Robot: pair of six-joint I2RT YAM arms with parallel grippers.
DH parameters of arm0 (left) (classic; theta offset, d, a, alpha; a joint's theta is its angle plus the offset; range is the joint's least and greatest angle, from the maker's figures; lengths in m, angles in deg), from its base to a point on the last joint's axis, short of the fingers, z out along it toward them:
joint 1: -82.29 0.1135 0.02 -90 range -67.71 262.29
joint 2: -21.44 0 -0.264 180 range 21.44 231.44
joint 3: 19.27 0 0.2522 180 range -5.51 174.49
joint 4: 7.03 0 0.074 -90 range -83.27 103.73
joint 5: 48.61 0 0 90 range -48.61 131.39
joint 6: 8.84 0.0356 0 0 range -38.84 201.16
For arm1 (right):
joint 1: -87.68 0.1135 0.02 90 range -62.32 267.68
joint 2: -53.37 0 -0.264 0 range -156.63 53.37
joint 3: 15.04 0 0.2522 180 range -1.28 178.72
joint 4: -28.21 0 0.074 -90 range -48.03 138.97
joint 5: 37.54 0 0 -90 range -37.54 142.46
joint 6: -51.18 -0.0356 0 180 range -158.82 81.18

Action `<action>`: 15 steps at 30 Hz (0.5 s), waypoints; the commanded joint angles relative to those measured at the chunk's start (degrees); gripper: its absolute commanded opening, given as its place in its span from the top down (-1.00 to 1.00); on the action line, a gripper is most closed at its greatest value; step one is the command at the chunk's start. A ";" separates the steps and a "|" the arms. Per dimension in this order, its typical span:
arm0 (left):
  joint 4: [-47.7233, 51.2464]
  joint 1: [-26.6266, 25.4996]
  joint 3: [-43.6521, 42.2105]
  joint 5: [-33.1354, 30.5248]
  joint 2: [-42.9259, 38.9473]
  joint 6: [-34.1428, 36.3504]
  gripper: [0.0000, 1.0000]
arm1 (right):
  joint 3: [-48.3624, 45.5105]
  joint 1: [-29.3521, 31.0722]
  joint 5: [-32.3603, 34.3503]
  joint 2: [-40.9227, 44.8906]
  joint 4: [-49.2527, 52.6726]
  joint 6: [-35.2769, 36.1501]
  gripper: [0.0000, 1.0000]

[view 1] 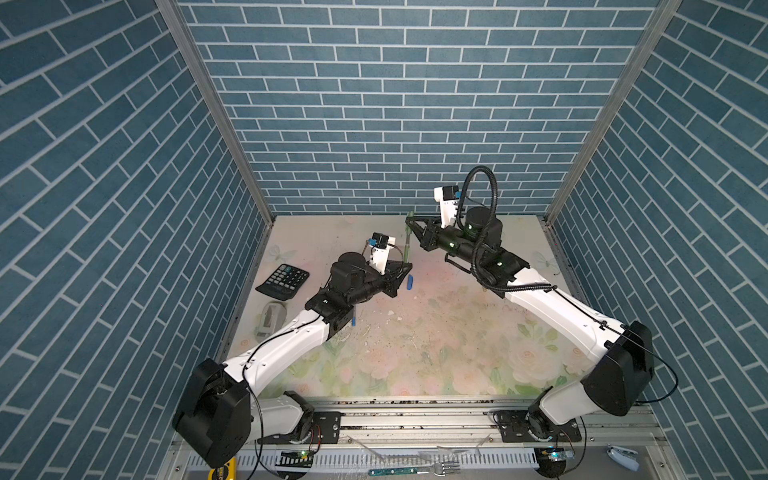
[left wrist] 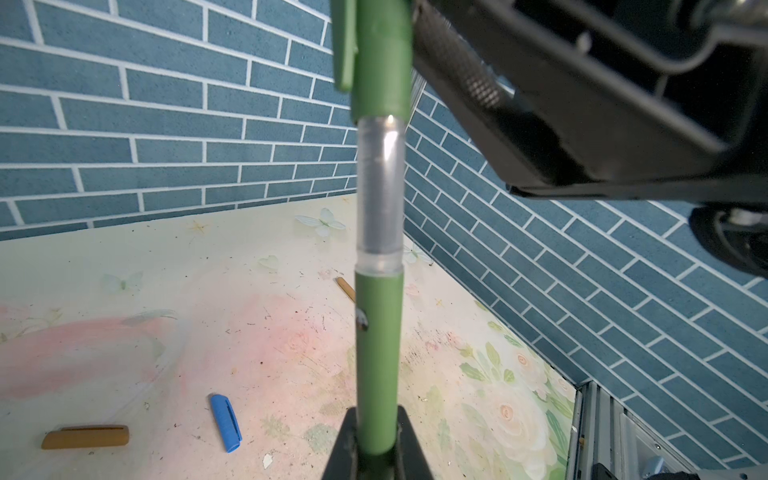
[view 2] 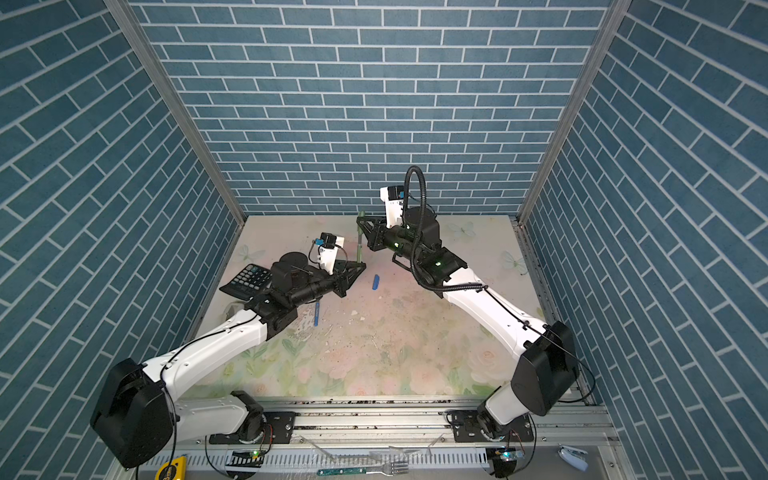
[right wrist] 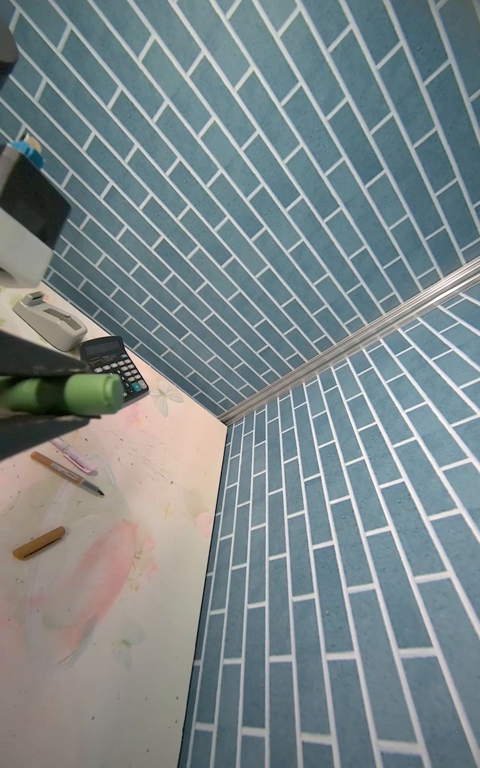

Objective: Insert the pens into the pen caps
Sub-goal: 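Lower the green cap with the right gripper down onto the pen nib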

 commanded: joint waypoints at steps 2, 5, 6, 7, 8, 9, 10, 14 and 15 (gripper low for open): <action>-1.52 0.14 0.75 -0.14 -0.53 0.03 1.00 | -0.01 0.29 -1.75 0.65 0.61 -2.25 0.80; -1.63 0.14 0.66 -0.23 -0.54 -0.13 1.00 | -0.88 0.23 -1.35 1.18 0.66 -2.18 0.80; -1.74 0.14 0.58 -0.24 -0.55 -0.32 1.00 | -1.02 0.23 -1.58 1.24 0.62 -2.20 0.79; -1.90 0.14 0.53 -0.36 -0.56 -0.48 1.00 | -1.26 0.27 -1.94 1.10 0.62 -2.19 0.79; -2.05 0.14 0.49 -0.37 -0.60 -0.70 1.00 | -1.52 0.23 -2.29 1.10 0.91 -2.15 0.78; -2.25 0.14 0.45 -0.37 -0.61 -0.88 1.00 | -1.85 0.23 -2.55 1.15 0.97 -2.22 0.78; -2.51 0.14 0.33 -0.34 -0.64 -1.02 1.00 | -2.20 0.31 -2.83 1.12 1.02 -2.49 0.78; -2.92 0.14 -0.04 -0.90 -1.13 -1.23 1.00 | -3.46 0.34 -3.91 1.36 1.54 -3.24 0.75; -2.99 0.14 -0.10 -1.17 -1.25 -1.27 1.00 | -3.85 0.32 -4.02 1.48 1.45 -3.47 0.74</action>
